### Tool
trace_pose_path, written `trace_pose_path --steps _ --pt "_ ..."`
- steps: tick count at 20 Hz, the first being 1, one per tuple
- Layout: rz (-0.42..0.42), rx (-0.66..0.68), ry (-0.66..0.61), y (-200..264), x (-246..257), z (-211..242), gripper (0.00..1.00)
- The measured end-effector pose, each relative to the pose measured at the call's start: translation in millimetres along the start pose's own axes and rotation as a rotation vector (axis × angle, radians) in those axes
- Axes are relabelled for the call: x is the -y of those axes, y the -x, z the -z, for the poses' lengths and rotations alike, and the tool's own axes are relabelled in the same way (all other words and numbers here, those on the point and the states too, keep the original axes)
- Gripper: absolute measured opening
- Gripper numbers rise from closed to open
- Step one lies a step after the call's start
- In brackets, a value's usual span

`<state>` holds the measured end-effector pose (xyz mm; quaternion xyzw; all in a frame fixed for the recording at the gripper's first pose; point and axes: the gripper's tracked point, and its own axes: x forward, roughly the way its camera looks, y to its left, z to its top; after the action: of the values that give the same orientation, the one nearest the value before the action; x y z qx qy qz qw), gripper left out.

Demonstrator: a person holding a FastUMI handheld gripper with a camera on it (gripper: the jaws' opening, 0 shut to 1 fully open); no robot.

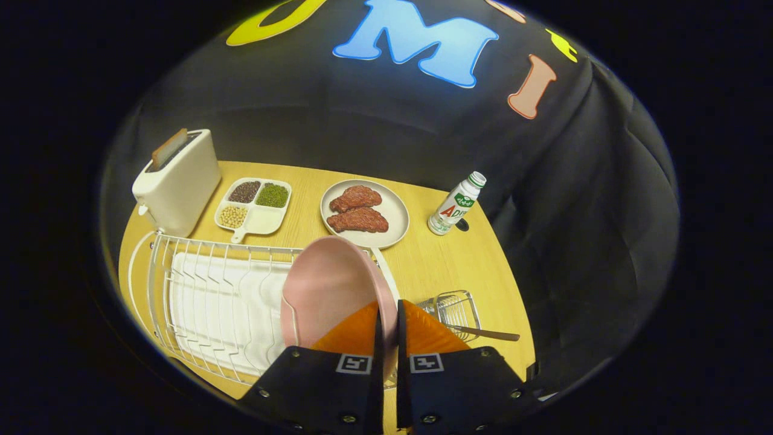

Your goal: Take the plate from the dish rack, then take the spoon from the basket and place it into the plate.

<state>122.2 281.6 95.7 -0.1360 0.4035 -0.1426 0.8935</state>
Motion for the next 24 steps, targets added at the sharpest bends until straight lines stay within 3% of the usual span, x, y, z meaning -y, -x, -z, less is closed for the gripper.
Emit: trace_pose_path --steps 5,8,15,20,24 --pt "0.026 -0.009 -0.011 4 1 -7 0.05" --pt "0.053 -0.014 0.081 10 1 -17 0.05" --pt "0.132 0.052 0.140 27 10 -48 0.05" --pt "0.060 0.101 0.030 54 29 -76 0.05" --pt "-0.044 0.114 -0.028 74 48 -67 0.05"
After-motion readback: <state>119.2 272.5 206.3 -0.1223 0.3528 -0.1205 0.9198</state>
